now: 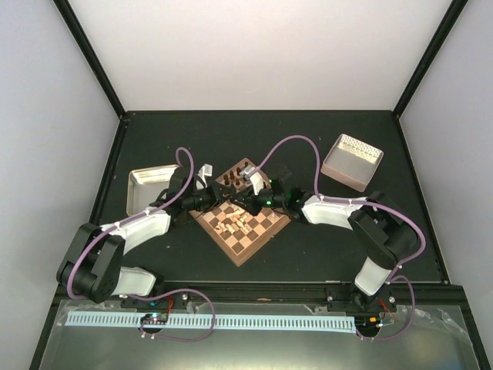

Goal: Set up the chess pieces on the board
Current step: Pick up the chess piece from the chessboard.

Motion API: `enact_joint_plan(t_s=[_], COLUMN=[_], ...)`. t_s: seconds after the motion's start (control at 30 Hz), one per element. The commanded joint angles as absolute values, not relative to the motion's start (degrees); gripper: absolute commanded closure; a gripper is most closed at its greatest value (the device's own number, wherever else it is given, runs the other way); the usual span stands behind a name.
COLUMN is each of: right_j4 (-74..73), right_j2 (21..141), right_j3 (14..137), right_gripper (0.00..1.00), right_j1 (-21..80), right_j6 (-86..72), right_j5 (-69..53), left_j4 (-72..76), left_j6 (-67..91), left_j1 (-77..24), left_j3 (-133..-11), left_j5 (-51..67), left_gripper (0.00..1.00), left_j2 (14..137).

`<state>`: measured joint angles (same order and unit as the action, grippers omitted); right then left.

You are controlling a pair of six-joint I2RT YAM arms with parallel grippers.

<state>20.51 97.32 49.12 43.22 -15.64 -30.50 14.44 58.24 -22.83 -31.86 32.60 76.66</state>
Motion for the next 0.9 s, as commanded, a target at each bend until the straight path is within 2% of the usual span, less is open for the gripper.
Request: enact_joint_plan(t_s=[0.0, 0.23, 0.47, 0.57, 0.77, 0.87], right_j4=[22.81, 20.76, 17.59, 17.21, 12.8, 10.97], right_j2=[97.98, 97.67, 97.25, 96.74, 96.95, 96.99], right_j3=[49.18, 47.48, 46.63, 46.01, 46.83, 46.93], right_gripper=[0.81, 0.62, 0.59, 0.63, 0.81, 0.84], right_j1=[43.4, 43.42, 43.5, 43.5, 44.03, 44.48], right_j6=[-15.72, -16.31, -14.7, -13.96, -11.77, -10.81], right_j5=[-28.23, -28.85, -28.22, -28.81, -25.74, -23.94], left_j4=[14.85, 14.09, 14.58, 14.95, 14.93, 14.34], left_j6=[58.18, 55.86, 57.0, 57.55, 57.8, 57.6], left_j1=[-22.89, -22.94, -22.94, -22.94, -22.94, -22.94], left_j3=[-31.17, -31.07, -30.94, -30.94, -30.77, -30.76], left_j5=[33.45, 30.69, 30.17, 30.24, 29.41, 28.65], left_gripper=[0.98, 0.98, 0.99, 0.98, 0.98, 0.99], left_j2=[76.77, 76.61, 76.67, 76.59, 76.16, 75.81])
